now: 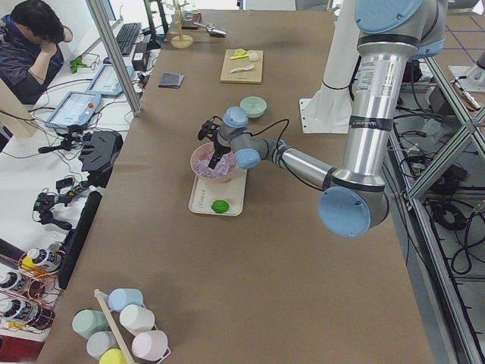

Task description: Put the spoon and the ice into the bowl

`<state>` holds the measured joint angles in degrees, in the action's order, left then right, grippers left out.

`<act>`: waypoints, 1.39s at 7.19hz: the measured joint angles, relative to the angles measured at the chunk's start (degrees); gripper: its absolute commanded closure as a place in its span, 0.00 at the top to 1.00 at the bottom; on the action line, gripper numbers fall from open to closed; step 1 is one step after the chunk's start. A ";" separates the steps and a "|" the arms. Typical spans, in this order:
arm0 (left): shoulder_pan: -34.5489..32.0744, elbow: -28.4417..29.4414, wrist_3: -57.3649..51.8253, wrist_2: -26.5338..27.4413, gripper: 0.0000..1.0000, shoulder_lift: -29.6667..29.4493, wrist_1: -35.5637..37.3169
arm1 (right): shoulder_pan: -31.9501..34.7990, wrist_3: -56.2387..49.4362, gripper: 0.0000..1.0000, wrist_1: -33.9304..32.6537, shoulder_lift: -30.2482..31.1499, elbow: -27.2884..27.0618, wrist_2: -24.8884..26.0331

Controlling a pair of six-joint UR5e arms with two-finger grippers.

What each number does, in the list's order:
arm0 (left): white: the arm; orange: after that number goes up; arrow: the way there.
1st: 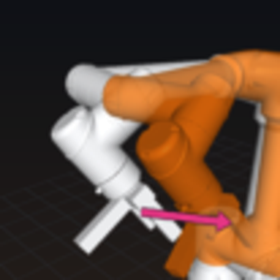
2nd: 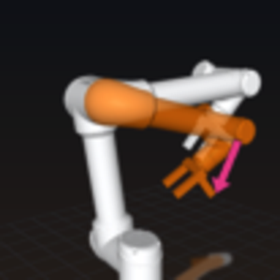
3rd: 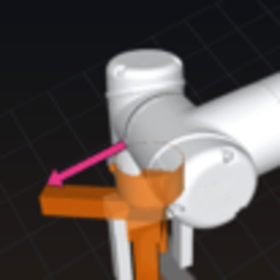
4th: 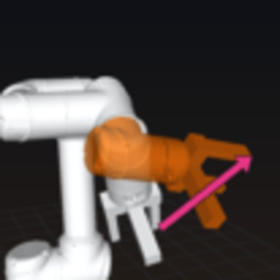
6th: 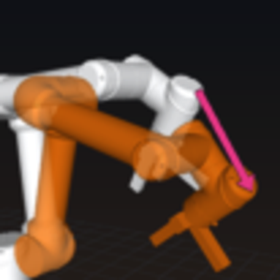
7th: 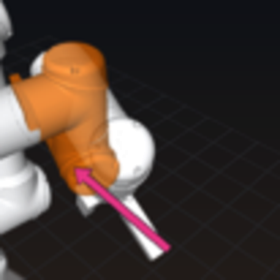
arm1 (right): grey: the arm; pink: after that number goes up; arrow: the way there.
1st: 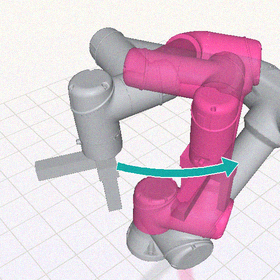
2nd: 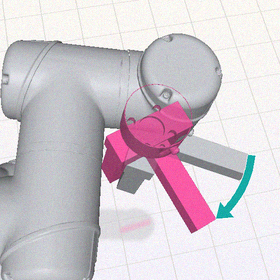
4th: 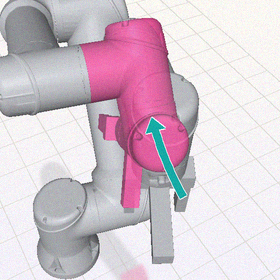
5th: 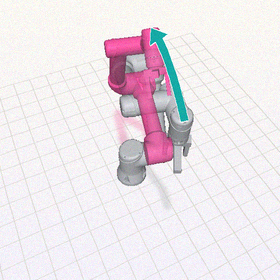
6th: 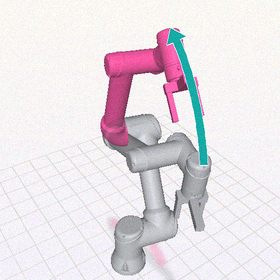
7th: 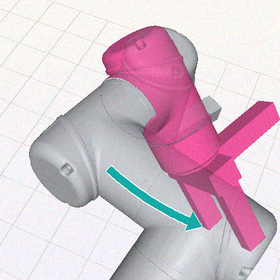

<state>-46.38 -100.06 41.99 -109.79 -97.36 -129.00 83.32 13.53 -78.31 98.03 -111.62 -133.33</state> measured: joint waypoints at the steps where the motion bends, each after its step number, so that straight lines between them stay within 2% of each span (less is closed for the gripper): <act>1: 0.71 0.08 0.06 1.22 0.98 0.21 0.00 | 0.00 0.00 1.00 0.00 0.13 0.00 0.00; 10: 2.59 0.53 -0.04 2.21 0.96 0.42 -0.13 | 0.00 -0.08 1.00 0.00 0.86 0.00 0.08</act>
<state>-43.79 -99.53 41.96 -107.58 -96.93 -129.13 83.32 13.45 -78.31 98.90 -111.62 -133.25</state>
